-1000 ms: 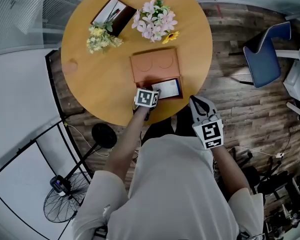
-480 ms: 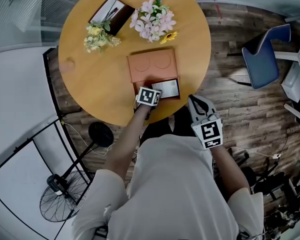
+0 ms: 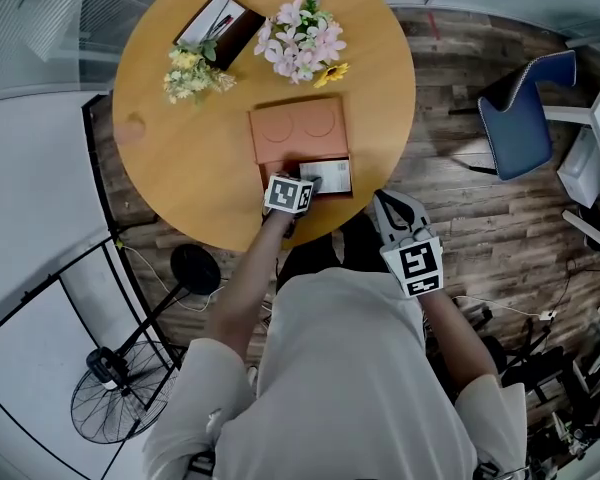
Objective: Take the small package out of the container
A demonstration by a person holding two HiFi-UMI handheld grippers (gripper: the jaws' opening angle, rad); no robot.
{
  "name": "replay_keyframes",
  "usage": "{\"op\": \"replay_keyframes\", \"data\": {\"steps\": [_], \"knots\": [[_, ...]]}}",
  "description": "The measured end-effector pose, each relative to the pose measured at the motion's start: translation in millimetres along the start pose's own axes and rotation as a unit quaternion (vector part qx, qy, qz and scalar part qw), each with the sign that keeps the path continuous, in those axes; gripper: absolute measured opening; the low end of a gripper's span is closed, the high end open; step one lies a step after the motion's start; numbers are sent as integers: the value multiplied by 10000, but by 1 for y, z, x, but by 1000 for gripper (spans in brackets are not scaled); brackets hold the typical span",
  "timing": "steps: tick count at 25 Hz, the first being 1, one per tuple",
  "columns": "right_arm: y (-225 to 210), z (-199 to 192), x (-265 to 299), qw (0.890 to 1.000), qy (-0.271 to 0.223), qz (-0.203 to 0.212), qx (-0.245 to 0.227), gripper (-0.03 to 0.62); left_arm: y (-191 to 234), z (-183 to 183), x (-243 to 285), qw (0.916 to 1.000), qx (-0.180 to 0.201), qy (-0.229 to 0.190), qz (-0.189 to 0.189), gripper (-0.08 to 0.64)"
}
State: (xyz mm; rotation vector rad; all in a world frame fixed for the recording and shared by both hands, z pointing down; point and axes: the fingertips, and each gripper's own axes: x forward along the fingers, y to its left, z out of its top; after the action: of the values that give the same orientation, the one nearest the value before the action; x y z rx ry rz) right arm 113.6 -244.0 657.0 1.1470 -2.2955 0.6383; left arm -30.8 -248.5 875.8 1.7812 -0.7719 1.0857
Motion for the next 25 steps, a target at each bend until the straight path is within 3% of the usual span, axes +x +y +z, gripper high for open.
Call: {"op": "replay_keyframes", "data": {"steps": [5,13,20,25], "knots": [[4,5,-3,9999,-80,102,-54,3,-7,8,-18,9996,-17,-282,49,256],[18,21,-9,9987,-281,318,-287,3,-34,27,-56,9939,58,-1091,139,256],[26,24,-23,9977,-372,351,-449,3,-58,36,-71,9858,319,-1632,233,256],[23,20,-32,9976,-396,287,-491,3,-80,45,-76,9752,844,-1972,538,256]]}}
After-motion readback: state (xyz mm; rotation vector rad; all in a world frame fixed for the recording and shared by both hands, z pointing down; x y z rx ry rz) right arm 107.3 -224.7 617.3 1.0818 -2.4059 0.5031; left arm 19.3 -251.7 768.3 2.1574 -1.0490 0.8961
